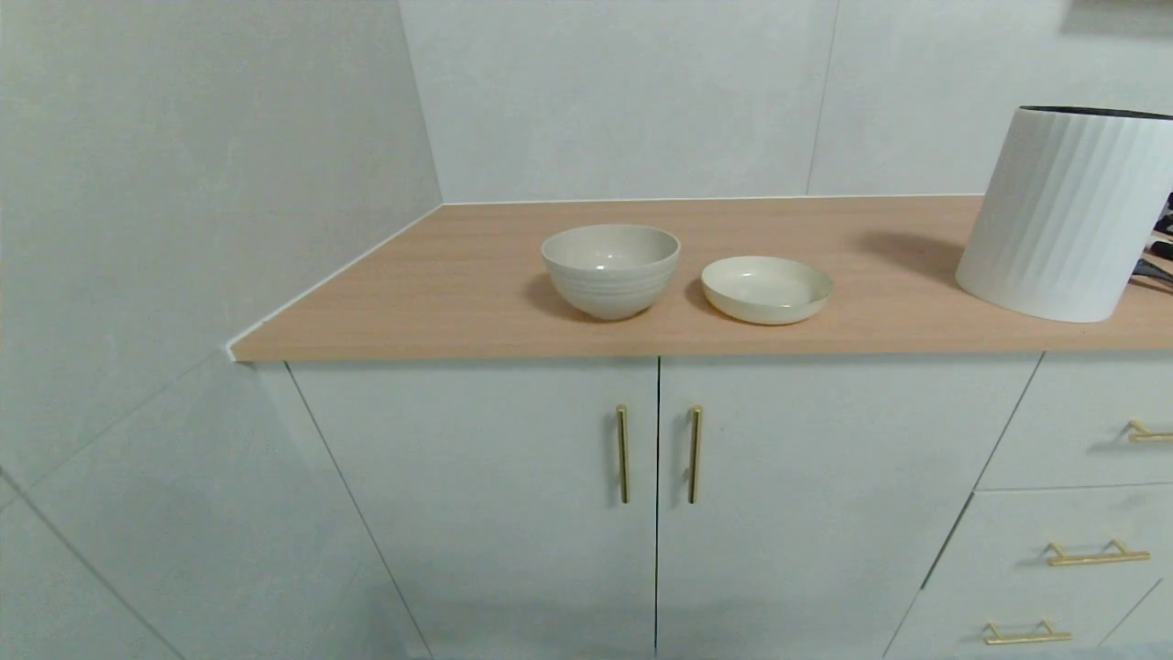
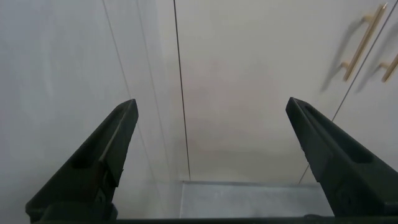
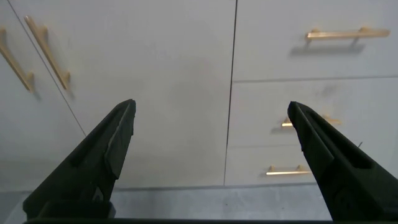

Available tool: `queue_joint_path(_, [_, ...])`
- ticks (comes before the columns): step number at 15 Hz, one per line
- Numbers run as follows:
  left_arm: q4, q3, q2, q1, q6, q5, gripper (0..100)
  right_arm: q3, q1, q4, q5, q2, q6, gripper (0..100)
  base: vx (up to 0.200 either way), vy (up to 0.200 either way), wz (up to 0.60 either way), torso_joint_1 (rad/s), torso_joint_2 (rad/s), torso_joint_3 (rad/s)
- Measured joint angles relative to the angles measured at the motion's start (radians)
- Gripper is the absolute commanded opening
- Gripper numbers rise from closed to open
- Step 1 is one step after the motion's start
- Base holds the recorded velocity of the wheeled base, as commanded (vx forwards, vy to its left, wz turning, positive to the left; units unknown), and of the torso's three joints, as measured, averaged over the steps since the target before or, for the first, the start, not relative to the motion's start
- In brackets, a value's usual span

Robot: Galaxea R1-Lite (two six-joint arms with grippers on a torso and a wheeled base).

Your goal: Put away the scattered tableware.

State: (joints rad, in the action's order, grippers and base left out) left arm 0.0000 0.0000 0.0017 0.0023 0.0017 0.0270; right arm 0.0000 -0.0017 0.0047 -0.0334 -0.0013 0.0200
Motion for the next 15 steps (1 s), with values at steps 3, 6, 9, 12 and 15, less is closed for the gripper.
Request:
queue_joint_path(3, [0.0, 0.0, 0.0, 0.0, 0.0, 0.0, 100, 0.0, 0.0, 0.0, 0.0, 0.0, 0.0, 100, 0.0, 0.0, 0.0, -0.136, 0.45, 0.318])
queue_joint_path(6, [0.001, 0.0, 0.0, 0.0, 0.0, 0.0, 100, 0.0, 0.0, 0.0, 0.0, 0.0, 0.0, 100, 0.0, 0.0, 0.0, -0.064, 0.25, 0.189])
queue_joint_path(9, [0.0, 0.0, 0.0, 0.0, 0.0, 0.0, 100, 0.0, 0.0, 0.0, 0.0, 0.0, 0.0, 100, 0.0, 0.0, 0.0, -0.008, 0.04, 0.028])
queue_joint_path(12, [0.0, 0.0, 0.0, 0.0, 0.0, 0.0, 100, 0.0, 0.0, 0.0, 0.001, 0.0, -0.001, 100, 0.0, 0.0, 0.0, 0.0, 0.0, 0.0])
queue_joint_path(15, [0.0, 0.0, 0.0, 0.0, 0.002, 0.0, 100, 0.0, 0.0, 0.001, -0.001, 0.0, 0.0, 100, 0.0, 0.0, 0.0, 0.0, 0.0, 0.0])
